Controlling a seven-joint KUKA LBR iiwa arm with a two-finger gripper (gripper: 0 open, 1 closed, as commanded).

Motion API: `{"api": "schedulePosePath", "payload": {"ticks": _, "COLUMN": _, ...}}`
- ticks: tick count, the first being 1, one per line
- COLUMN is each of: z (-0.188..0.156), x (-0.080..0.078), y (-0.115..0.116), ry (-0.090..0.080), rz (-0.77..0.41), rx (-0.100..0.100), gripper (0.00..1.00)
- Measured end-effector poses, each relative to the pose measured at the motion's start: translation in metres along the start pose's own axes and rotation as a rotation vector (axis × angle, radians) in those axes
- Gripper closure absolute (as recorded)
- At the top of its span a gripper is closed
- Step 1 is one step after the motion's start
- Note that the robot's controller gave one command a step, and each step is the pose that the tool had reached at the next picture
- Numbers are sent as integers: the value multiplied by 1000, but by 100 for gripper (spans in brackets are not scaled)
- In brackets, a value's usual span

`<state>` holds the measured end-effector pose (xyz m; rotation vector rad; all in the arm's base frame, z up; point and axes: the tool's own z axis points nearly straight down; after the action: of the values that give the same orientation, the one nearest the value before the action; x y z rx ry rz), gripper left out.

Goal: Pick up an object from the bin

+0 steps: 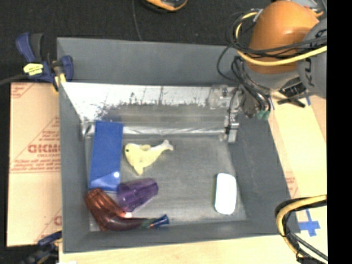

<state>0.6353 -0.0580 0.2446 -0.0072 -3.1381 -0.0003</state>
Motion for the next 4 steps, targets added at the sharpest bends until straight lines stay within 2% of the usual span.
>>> {"api": "schedulePosePath", "payload": {"ticks": 1, "z": -5, "x": -1, "y": 0, "ry": -8, "rz": -1, "rx": 1, "gripper": 0}}
{"api": "schedulePosePath", "payload": {"ticks": 2, "z": 81, "x": 13, "y": 49, "ry": -11, "rz": -92, "rx": 2, "gripper": 0}}
{"api": "schedulePosePath", "payload": {"ticks": 3, "z": 84, "x": 13, "y": 137, "ry": -24, "rz": -145, "rx": 1, "gripper": 0}}
{"api": "schedulePosePath", "payload": {"ticks": 4, "z": 131, "x": 19, "y": 149, "ry": -2, "rz": -71, "rx": 3, "gripper": 0}}
